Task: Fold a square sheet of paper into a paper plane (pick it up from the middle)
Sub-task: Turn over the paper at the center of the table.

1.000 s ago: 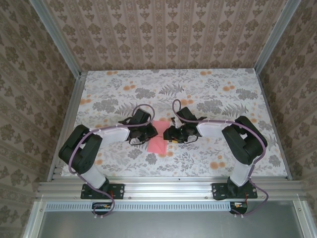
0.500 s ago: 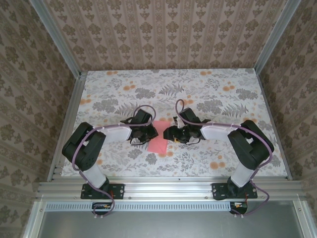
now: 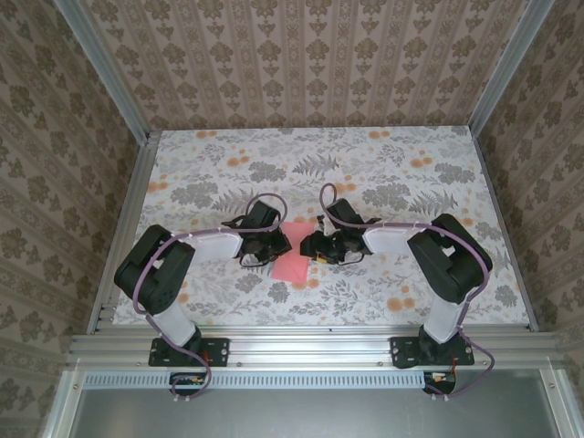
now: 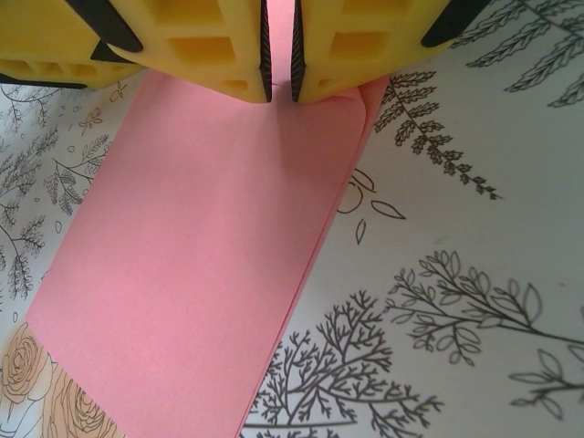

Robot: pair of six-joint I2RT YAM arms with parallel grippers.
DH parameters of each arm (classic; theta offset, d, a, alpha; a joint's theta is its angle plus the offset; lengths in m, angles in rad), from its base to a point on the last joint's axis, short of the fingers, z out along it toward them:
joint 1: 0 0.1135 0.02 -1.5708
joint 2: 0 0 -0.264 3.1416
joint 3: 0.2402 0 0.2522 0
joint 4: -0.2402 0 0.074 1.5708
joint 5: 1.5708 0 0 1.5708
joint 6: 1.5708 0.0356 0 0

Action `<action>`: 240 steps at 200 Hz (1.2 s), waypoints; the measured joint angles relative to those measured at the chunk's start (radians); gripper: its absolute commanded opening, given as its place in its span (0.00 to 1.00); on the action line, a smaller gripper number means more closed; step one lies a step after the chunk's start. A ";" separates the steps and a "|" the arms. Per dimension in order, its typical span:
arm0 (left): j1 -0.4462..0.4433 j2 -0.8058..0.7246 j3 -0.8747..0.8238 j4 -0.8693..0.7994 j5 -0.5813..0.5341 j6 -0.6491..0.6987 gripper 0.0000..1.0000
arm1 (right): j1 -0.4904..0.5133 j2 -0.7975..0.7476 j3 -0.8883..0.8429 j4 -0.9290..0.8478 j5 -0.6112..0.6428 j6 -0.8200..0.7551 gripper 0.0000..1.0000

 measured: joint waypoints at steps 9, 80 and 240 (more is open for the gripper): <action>0.000 0.000 0.000 0.000 0.000 0.000 0.17 | 0.001 0.005 0.006 0.000 0.000 0.005 0.49; -0.002 0.000 0.002 -0.001 0.000 0.000 0.17 | 0.004 0.027 0.019 0.031 -0.006 0.046 0.45; -0.006 -0.002 0.002 0.000 -0.005 -0.012 0.20 | 0.011 0.029 -0.097 0.260 -0.090 0.015 0.11</action>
